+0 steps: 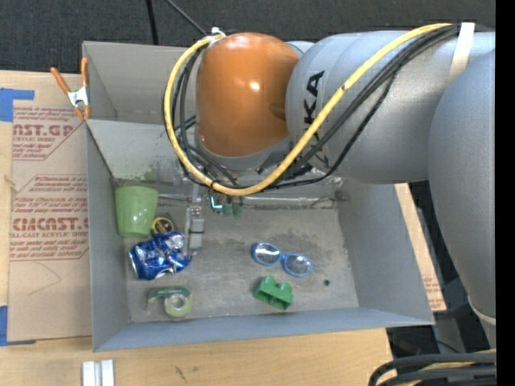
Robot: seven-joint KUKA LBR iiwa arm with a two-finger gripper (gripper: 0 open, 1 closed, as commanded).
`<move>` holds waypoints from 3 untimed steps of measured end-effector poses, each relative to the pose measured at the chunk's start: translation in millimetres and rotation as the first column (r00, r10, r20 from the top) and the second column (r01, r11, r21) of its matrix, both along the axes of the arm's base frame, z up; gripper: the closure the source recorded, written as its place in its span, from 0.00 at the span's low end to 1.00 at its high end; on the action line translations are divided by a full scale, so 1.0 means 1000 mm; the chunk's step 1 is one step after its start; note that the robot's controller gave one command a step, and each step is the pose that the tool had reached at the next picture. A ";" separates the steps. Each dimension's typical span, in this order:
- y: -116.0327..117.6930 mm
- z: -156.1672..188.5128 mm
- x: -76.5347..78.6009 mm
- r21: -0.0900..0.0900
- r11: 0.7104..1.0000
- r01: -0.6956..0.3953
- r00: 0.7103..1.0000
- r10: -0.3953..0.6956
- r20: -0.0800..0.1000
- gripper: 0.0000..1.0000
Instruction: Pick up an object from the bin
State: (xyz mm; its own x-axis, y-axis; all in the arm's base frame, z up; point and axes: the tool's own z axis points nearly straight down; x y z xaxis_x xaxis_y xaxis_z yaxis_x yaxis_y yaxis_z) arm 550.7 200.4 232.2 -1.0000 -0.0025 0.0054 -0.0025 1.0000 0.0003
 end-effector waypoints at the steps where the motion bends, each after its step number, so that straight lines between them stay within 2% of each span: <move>1: 0.029 -0.165 -0.042 0.001 0.997 -0.083 0.997 0.083 0.004 0.00; 2: 0.029 -0.160 -0.040 0.002 0.997 -0.081 0.997 0.081 0.006 1.00; 3: 0.000 -0.019 -0.049 0.001 0.994 -0.109 0.994 0.109 0.014 1.00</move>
Offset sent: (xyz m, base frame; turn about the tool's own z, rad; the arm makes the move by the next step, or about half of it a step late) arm -0.0406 0.0277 -0.1622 -0.0809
